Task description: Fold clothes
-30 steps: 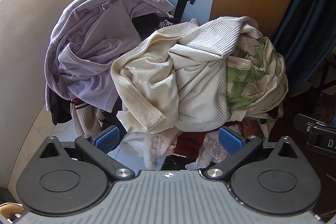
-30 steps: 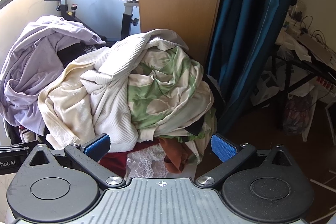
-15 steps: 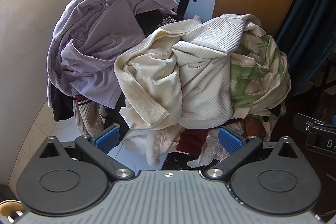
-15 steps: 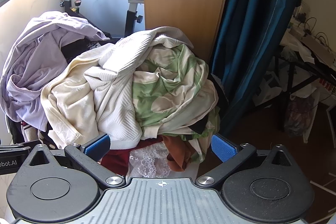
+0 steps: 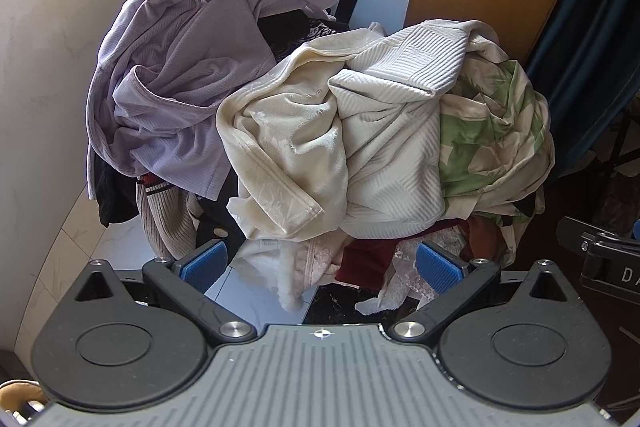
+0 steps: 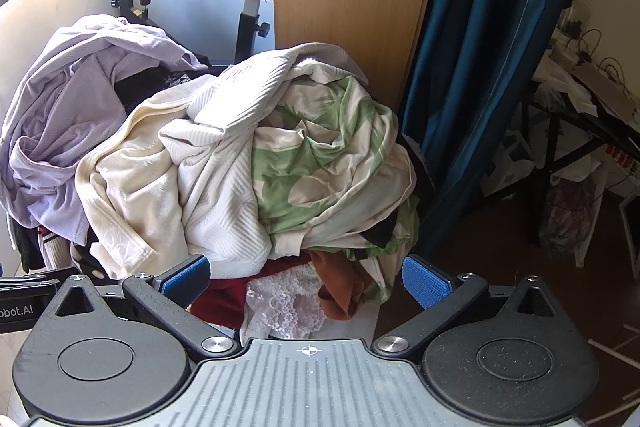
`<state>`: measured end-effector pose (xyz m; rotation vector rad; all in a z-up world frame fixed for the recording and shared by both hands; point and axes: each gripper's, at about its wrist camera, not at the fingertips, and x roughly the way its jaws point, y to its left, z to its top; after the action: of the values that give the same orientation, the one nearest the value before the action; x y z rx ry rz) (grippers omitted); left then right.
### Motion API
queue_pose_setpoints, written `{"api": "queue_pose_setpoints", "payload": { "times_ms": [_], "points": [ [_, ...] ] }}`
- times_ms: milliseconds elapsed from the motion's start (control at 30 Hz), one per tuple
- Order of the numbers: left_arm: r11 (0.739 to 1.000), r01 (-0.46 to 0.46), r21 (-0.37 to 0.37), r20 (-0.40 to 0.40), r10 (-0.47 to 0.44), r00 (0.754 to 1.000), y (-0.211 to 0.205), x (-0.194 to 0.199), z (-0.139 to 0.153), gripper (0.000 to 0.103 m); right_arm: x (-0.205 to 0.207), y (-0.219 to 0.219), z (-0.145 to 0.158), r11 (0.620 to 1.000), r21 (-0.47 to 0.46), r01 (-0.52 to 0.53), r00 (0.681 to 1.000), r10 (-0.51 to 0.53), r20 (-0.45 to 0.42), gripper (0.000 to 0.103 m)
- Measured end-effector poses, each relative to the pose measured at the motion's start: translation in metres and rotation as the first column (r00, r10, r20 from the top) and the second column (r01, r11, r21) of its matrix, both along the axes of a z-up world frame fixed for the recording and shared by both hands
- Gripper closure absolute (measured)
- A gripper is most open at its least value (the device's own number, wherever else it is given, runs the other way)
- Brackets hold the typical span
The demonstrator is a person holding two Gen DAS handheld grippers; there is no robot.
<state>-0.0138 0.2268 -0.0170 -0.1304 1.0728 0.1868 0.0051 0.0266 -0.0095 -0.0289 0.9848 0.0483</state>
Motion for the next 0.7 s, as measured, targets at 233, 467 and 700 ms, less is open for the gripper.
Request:
{"api": "queue_pose_setpoints", "payload": {
  "times_ms": [233,467,700],
  "points": [
    [1.0,0.007,-0.008,-0.007,-0.007,1.0,0.002,0.001,-0.003,0.0,-0.001,0.004,-0.002,1.0,-0.008,0.006,1.0,-0.006,-0.008,0.001],
    [1.0,0.016,-0.015,-0.016,-0.016,1.0,0.008,0.002,-0.006,0.0,0.0,0.01,-0.004,1.0,-0.016,0.012,1.0,-0.012,-0.019,0.001],
    [1.0,0.022,-0.017,-0.022,-0.022,1.0,0.017,0.003,-0.008,0.0,0.0,0.022,-0.007,1.0,-0.021,0.014,0.999,-0.015,-0.028,0.001]
  ]
}}
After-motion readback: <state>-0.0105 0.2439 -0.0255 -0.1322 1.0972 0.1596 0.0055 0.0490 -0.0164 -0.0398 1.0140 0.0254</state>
